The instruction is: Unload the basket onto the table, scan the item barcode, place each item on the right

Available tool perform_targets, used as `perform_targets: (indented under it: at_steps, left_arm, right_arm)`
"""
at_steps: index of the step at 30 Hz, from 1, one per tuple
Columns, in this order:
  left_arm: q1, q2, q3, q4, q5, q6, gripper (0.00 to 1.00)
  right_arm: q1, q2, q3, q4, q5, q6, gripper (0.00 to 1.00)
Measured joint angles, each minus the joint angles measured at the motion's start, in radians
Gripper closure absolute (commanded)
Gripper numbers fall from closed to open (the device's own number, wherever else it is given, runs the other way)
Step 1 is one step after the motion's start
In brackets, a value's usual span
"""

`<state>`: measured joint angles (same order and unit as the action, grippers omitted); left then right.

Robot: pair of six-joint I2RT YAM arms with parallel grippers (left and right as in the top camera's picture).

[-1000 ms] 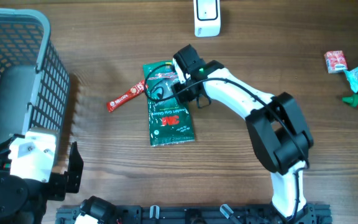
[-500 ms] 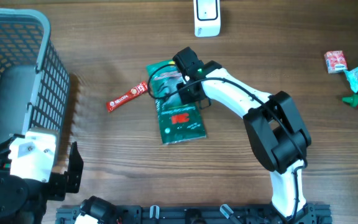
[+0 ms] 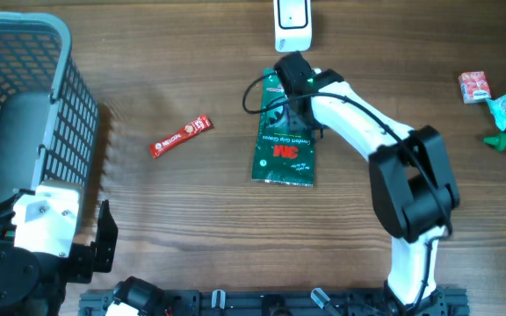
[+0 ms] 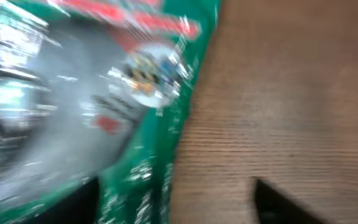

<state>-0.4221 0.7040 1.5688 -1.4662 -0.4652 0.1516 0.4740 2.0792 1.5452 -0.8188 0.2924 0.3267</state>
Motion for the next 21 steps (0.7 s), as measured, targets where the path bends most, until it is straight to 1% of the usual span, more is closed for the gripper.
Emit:
perform_targets:
  at_steps: [4, 8, 16, 19, 21]
  left_arm:
    - [0.000, 0.000, 0.000, 0.000, 0.000, 0.000, 0.00]
    - [0.000, 0.000, 0.000, 0.000, 0.000, 0.000, 0.00]
    - [0.000, 0.000, 0.000, 0.000, 0.000, 0.000, 0.00]
    - [0.000, 0.000, 0.000, 0.000, 0.000, 0.000, 0.00]
    - [0.000, 0.000, 0.000, 0.000, 0.000, 0.000, 0.00]
  right_arm:
    - [0.035, -0.082, 0.033, 0.066, -0.077, -0.003, 0.10]
    - [0.090, -0.097, 0.056, 0.114, -0.117, -0.001, 0.10]
    - [0.152, 0.047, 0.055, 0.136, -0.134, 0.039, 0.08]
    - [0.167, 0.089, 0.054, 0.136, -0.104, 0.067, 0.06]
    - [0.173, 0.098, 0.054, 0.137, -0.084, 0.084, 0.06]
